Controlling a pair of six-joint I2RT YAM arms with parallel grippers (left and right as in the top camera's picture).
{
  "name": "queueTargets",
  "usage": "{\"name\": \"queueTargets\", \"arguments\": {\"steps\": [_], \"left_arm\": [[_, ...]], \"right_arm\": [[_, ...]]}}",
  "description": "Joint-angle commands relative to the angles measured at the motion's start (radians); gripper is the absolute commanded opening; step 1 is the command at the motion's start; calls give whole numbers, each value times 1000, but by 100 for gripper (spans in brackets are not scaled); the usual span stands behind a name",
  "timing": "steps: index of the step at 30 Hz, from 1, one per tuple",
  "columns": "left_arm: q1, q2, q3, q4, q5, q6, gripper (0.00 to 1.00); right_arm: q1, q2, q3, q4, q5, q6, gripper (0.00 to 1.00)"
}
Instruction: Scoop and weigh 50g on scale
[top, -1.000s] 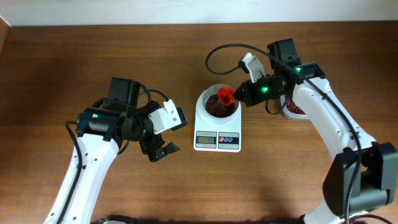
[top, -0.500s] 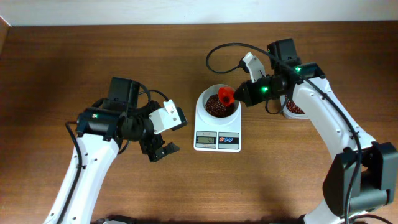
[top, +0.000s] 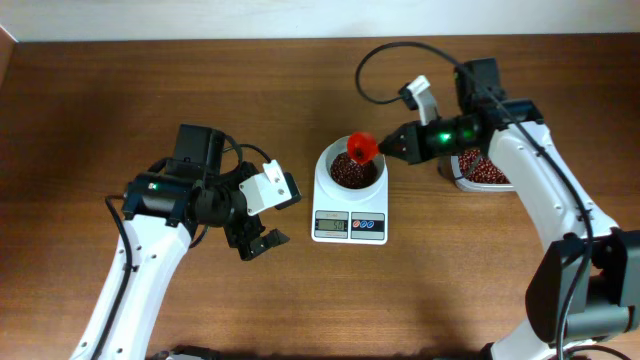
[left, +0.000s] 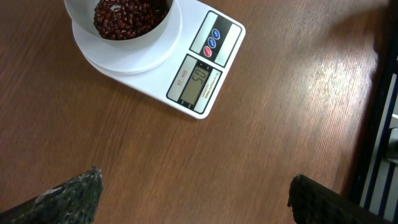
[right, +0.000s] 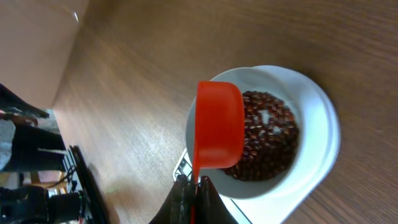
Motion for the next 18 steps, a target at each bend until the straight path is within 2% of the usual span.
{"name": "queueTargets", "arguments": {"steps": [1, 3, 10, 12, 14, 18], "left_arm": [[-3, -2, -3, 1, 18, 16, 99], [-4, -2, -3, 1, 18, 16, 99], [-4, -2, -3, 1, 18, 16, 99], [-4, -2, -3, 1, 18, 16, 99], [-4, -2, -3, 1, 18, 16, 99], [-3, -2, -3, 1, 18, 15, 99]], "right_arm": [[-93, -44, 17, -21, -66, 5, 4], [-143, -61, 17, -35, -65, 4, 4], [-468, -103, 17, -178, -44, -18, 4], [-537, -103, 17, -244, 130, -26, 4], [-562, -105, 17, -254, 225, -26, 4], [-493, -106, 17, -213, 483, -11, 4]]}}
